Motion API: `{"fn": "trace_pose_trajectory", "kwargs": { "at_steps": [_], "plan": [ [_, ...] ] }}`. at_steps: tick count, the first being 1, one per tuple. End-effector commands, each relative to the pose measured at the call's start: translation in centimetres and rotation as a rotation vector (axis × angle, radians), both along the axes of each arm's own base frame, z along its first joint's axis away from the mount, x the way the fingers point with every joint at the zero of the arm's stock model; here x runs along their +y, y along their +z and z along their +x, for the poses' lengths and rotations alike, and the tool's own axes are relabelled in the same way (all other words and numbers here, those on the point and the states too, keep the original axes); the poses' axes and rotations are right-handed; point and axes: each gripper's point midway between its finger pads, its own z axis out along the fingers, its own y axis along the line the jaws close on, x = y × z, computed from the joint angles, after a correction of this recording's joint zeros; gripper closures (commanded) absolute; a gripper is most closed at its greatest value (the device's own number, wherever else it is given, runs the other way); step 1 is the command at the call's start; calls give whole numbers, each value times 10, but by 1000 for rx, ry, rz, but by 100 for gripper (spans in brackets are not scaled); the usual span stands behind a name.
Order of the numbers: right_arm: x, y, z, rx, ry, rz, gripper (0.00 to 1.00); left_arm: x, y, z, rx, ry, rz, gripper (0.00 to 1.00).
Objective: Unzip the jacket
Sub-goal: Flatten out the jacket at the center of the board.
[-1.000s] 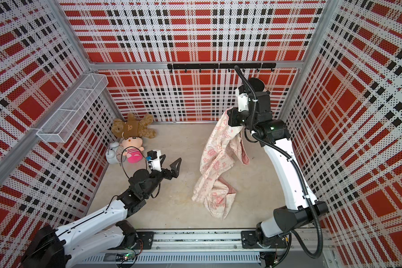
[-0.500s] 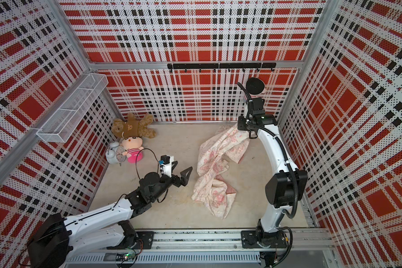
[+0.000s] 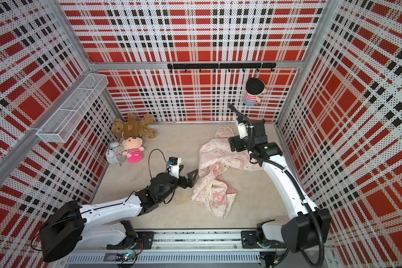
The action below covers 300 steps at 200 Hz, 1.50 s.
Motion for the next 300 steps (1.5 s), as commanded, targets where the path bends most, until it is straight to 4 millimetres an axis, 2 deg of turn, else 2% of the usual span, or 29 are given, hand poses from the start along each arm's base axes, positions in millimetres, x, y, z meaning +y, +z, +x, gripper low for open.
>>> {"fn": "trace_pose_trajectory", "kwargs": {
  "at_steps": [1, 30, 58, 88, 112, 141, 174, 188, 204, 229, 237, 246, 250, 261, 272, 284, 293, 300],
  "plan": [
    [37, -12, -13, -126, 253, -90, 0, 47, 42, 6, -81, 169, -179, 0],
    [75, -43, -37, -90, 450, -128, 0, 105, 68, -8, -167, 294, -323, 2],
    [113, -86, -69, -54, 676, -299, 3, 152, 71, -24, -212, 410, -377, 2],
    [134, -125, -91, -24, 812, -459, 8, 184, 76, -35, -232, 476, -368, 2],
    [138, -140, -102, -46, 858, -519, 7, 193, 78, -37, -213, 489, -294, 2],
    [143, -137, -104, -98, 854, -521, 2, 187, 83, -38, -202, 450, -271, 2],
    [130, -163, -90, -74, 803, -672, 2, 181, 79, -35, -173, 431, -240, 2],
    [130, -171, -86, -68, 797, -693, 3, 178, 78, -34, -164, 417, -235, 2],
    [138, -176, -86, -64, 817, -668, 6, 179, 78, -34, -156, 423, -243, 2],
    [143, -186, -88, -17, 858, -668, 15, 200, 85, -39, -167, 519, -286, 2],
    [142, -191, -89, 7, 867, -679, 20, 204, 90, -43, -186, 530, -303, 2],
    [141, -194, -91, 37, 881, -687, 33, 210, 93, -46, -198, 548, -317, 2],
    [142, -194, -92, 47, 887, -687, 43, 212, 94, -47, -203, 555, -324, 2],
    [142, -189, -89, 50, 872, -686, 80, 217, 95, -50, -200, 577, -335, 2],
    [147, -171, -83, 19, 841, -661, 100, 222, 93, -52, -187, 601, -343, 2],
    [154, -142, -75, -48, 795, -613, 100, 221, 92, -52, -183, 596, -345, 2],
    [159, -109, -64, -126, 725, -565, 100, 219, 91, -50, -181, 585, -342, 2],
    [162, -74, -54, -209, 662, -520, 100, 215, 90, -49, -182, 567, -336, 2]
  ]
}}
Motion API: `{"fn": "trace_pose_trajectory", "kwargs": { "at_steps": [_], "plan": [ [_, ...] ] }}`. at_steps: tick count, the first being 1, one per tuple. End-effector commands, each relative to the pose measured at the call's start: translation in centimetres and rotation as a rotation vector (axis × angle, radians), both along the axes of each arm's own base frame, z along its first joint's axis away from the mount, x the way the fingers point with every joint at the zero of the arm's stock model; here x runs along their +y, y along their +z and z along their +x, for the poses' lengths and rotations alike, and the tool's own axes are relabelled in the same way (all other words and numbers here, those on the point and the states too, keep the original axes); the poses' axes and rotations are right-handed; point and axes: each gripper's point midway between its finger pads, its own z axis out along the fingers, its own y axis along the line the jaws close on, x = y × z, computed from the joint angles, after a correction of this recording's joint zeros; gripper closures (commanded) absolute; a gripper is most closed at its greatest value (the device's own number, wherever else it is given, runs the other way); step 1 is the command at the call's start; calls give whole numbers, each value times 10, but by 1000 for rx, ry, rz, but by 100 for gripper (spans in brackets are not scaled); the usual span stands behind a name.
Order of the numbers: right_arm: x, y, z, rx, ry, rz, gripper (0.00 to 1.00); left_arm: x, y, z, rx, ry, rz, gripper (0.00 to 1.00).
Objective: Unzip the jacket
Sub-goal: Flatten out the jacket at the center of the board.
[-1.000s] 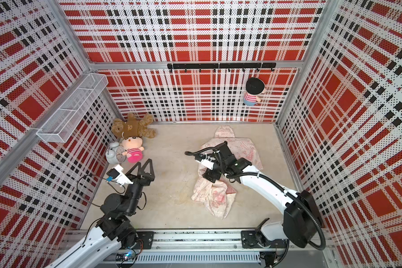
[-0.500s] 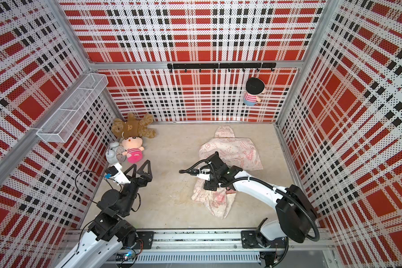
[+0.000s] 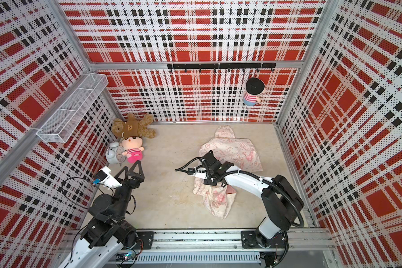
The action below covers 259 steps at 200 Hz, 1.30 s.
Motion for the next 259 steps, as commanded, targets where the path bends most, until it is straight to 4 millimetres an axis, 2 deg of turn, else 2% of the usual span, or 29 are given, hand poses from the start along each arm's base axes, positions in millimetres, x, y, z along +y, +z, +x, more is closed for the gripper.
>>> {"fn": "trace_pose_trajectory", "kwargs": {
  "at_steps": [1, 3, 4, 7, 8, 14, 25, 46, 59, 69, 88, 104, 136, 165, 208, 231, 259],
  "plan": [
    [16, 94, 24, -186, -73, 206, 100, 0, -3, 2, 20, 4, 7, 2],
    [16, 109, 27, -217, -85, 237, 100, -1, -3, 2, 19, 0, 12, 2],
    [16, 109, 27, -217, -85, 237, 100, -2, -3, 3, 20, -4, 14, 2],
    [16, 128, 32, -259, -105, 276, 100, -4, -3, 4, 21, -13, 22, 2],
    [16, 128, 32, -259, -105, 276, 100, -5, -3, 4, 22, -17, 24, 2],
    [13, 159, 39, -323, -140, 340, 100, -10, -3, 7, 26, -37, 40, 2],
    [-1, 214, 55, -432, -229, 452, 100, -20, -2, 12, 38, -76, 68, 2],
    [-56, 311, 78, -589, -441, 680, 100, -46, -10, 25, 92, -173, 137, 2],
    [-89, 348, 82, -663, -528, 786, 100, -64, -15, 32, 116, -241, 143, 2],
    [-109, 366, 82, -702, -575, 837, 100, -77, -20, 35, 124, -291, 127, 2],
    [-141, 386, 79, -762, -689, 892, 100, -109, -26, 35, 108, -395, 95, 2],
    [-153, 394, 72, -770, -730, 942, 100, -140, -30, 28, 83, -466, 112, 2],
    [-157, 407, 57, -747, -728, 1030, 100, -208, -49, 15, 103, -628, 222, 2],
    [-157, 421, 52, -725, -721, 1041, 100, -250, -61, 3, 97, -782, 218, 2],
    [-161, 442, 48, -757, -715, 1025, 100, -298, -78, -19, 116, -917, 288, 2],
    [-159, 449, 47, -765, -700, 1027, 100, -312, -94, -24, 159, -946, 283, 2],
    [-158, 457, 49, -768, -694, 1019, 100, -329, -100, -29, 171, -979, 262, 2]
  ]
}}
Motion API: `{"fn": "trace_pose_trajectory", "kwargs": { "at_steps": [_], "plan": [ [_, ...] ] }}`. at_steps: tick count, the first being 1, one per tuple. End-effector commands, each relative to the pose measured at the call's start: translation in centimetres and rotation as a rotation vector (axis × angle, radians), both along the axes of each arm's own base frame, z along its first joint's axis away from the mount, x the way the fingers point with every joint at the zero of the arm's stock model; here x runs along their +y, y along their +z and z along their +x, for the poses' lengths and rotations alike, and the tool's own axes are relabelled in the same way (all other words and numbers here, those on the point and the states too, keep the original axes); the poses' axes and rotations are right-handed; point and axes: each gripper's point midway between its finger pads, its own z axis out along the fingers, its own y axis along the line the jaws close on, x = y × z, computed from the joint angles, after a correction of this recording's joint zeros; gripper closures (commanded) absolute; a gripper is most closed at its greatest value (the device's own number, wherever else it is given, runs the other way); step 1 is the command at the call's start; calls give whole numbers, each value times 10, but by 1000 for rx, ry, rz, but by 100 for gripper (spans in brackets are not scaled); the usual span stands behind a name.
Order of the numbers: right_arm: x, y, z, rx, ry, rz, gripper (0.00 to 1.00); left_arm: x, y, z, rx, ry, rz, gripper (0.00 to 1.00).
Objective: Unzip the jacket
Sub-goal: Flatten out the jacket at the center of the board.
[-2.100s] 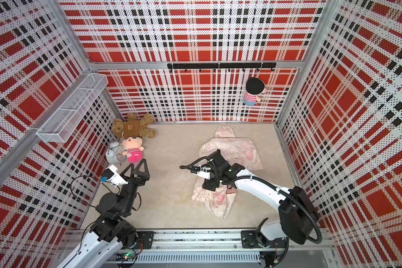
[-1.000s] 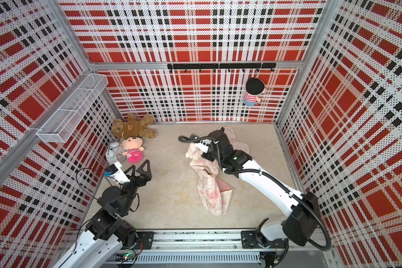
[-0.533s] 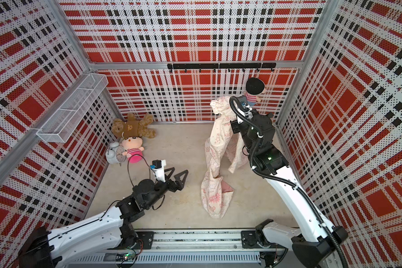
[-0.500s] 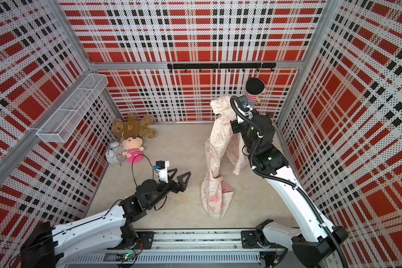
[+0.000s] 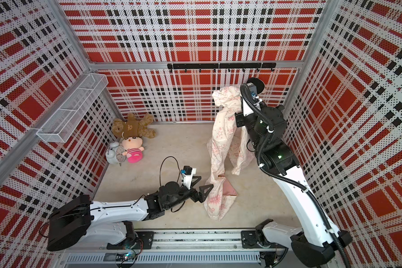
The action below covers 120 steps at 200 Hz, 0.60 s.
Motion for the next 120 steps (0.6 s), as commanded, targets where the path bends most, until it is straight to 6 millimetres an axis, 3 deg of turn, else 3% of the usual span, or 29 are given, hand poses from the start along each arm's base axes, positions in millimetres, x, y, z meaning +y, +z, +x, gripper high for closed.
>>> {"fn": "trace_pose_trajectory", "kwargs": {
  "at_steps": [1, 38, 66, 90, 120],
  "plan": [
    [-2, 21, -3, -48, 0, 4, 100, -18, 10, -4, -1, -36, -55, 2],
    [0, 29, -7, -62, 19, 9, 100, -48, -5, -6, 35, -64, -30, 2],
    [-3, 32, -9, -61, 10, 0, 100, -49, -24, 6, 99, 8, -26, 0],
    [-7, 31, -12, -55, -7, -6, 100, -44, -32, 13, 123, 57, -31, 15],
    [-13, 28, -16, -59, -28, -9, 100, -32, -29, 24, 114, 113, -43, 45]
  ]
}}
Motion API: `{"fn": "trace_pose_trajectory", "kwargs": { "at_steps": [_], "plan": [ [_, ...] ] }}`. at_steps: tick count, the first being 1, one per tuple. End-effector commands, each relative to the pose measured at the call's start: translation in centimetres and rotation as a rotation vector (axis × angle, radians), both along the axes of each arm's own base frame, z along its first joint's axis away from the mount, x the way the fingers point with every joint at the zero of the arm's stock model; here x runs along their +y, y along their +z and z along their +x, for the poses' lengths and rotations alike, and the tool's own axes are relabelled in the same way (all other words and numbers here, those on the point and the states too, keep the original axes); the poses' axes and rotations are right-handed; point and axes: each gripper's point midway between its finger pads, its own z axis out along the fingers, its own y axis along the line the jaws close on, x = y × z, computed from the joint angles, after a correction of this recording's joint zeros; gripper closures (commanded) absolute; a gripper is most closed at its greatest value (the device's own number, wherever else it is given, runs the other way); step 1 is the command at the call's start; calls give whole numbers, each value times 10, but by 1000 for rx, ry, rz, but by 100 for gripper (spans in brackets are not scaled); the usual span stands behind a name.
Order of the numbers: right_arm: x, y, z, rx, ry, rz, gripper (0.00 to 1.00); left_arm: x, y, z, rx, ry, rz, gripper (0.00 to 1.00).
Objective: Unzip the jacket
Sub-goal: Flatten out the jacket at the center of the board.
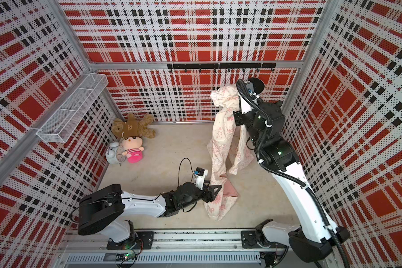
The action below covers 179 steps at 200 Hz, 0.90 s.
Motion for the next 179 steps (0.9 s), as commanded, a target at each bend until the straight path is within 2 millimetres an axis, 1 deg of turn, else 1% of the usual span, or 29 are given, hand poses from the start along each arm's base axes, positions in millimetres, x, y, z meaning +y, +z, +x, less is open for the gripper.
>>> {"fn": "trace_pose_trajectory", "kwargs": {
  "at_steps": [1, 15, 27, 32, 37, 42, 50, 61, 83, 89, 100, 109, 113, 120, 137, 142, 151, 162, 171, 174, 179],
  "plan": [
    [-17, 30, -20, -97, -35, 26, 100, 11, 11, 13, -15, 72, -42, 46],
    [-20, 26, -22, -97, -45, 18, 100, 20, 15, 20, -25, 104, -49, 62],
    [-23, 22, -23, -95, -59, 11, 100, 33, 21, 28, -37, 151, -58, 73],
    [-24, 21, -23, -92, -65, 6, 100, 40, 26, 31, -50, 175, -65, 77],
    [-25, 20, -24, -91, -70, 4, 100, 48, 30, 34, -62, 198, -68, 82],
    [-26, 18, -24, -90, -73, 0, 100, 55, 35, 36, -75, 219, -75, 83],
    [-28, 17, -26, -90, -82, -7, 100, 71, 43, 41, -97, 263, -77, 85],
    [-30, 14, -28, -90, -91, -18, 100, 95, 55, 49, -136, 338, -52, 91],
    [-34, 3, -31, -69, -101, -65, 100, 152, 94, 63, -229, 511, 27, 100],
    [-34, -1, -32, -59, -105, -73, 100, 169, 104, 66, -247, 560, 63, 100],
    [-31, -10, -34, -46, -81, -88, 100, 201, 132, 67, -295, 647, 94, 100],
    [-24, -16, -39, -48, -30, -100, 100, 224, 160, 64, -347, 705, 104, 100],
    [-22, -19, -41, -49, -12, -102, 100, 234, 167, 63, -363, 731, 124, 100],
    [-17, -23, -47, -58, 32, -101, 100, 251, 190, 57, -397, 779, 116, 100],
    [2, -33, -66, -95, 177, -106, 100, 287, 235, 44, -468, 876, 132, 100],
    [4, -34, -72, -108, 204, -103, 100, 296, 250, 39, -489, 903, 133, 100],
    [9, -33, -85, -142, 262, -99, 100, 310, 274, 31, -523, 940, 135, 100],
    [10, -29, -98, -180, 298, -81, 100, 324, 305, 23, -568, 971, 131, 100],
    [7, -20, -108, -214, 309, -65, 100, 330, 330, 18, -607, 988, 137, 100],
    [6, -17, -110, -224, 308, -57, 100, 333, 341, 16, -620, 996, 132, 100],
    [3, -11, -114, -235, 304, -45, 100, 334, 355, 15, -640, 1003, 144, 100]
  ]
}}
